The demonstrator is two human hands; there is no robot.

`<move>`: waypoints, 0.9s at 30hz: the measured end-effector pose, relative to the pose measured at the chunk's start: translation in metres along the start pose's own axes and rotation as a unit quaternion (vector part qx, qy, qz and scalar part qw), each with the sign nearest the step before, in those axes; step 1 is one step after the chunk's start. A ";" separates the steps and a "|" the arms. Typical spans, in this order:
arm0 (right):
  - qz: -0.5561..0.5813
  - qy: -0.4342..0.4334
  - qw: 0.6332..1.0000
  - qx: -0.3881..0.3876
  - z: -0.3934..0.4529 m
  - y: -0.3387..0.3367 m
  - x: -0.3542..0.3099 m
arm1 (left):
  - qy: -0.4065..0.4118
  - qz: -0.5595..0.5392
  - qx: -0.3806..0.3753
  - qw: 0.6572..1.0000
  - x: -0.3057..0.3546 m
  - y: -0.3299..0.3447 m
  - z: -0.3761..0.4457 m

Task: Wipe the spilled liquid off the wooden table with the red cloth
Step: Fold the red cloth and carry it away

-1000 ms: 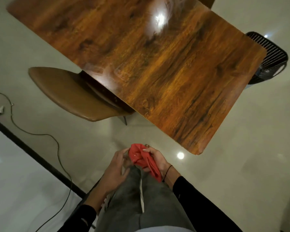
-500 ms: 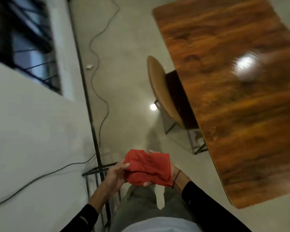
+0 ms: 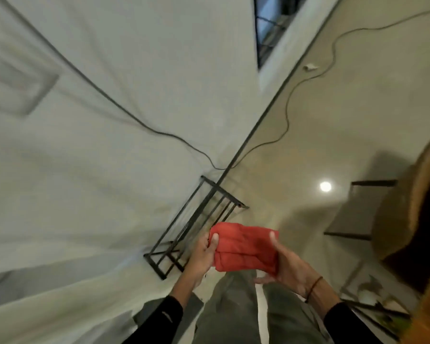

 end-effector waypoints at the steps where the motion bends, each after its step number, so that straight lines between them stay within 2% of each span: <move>1: -0.053 -0.008 0.998 0.035 0.009 0.001 0.006 | -0.008 -0.002 0.003 1.000 -0.007 -0.008 -0.004; 4: -0.190 -0.046 0.974 0.117 0.039 0.012 0.019 | -0.019 -0.025 0.020 0.999 -0.037 -0.029 -0.009; 8: -0.307 -0.044 0.944 0.116 0.081 0.029 0.037 | -0.034 -0.051 0.071 0.996 -0.078 -0.062 -0.006; 12: -0.309 -0.011 0.941 0.136 0.121 0.049 0.063 | -0.022 -0.017 0.104 0.994 -0.120 -0.107 0.028; 17: -0.255 0.039 0.948 0.188 0.212 0.074 0.105 | 0.025 0.100 0.108 0.989 -0.169 -0.165 0.123; 27: -0.307 -0.003 0.911 0.274 0.422 0.103 0.164 | 0.064 0.260 0.108 0.957 -0.236 -0.222 0.304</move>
Point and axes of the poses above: each hand's wrist, its own z-axis towards the middle knuckle, its own y-axis out of the palm, x = y × z, the point moved 3 cm from there along z, towards the middle knuckle, and after that the axes turned 3 degrees about -z, right-handed, at the moved point
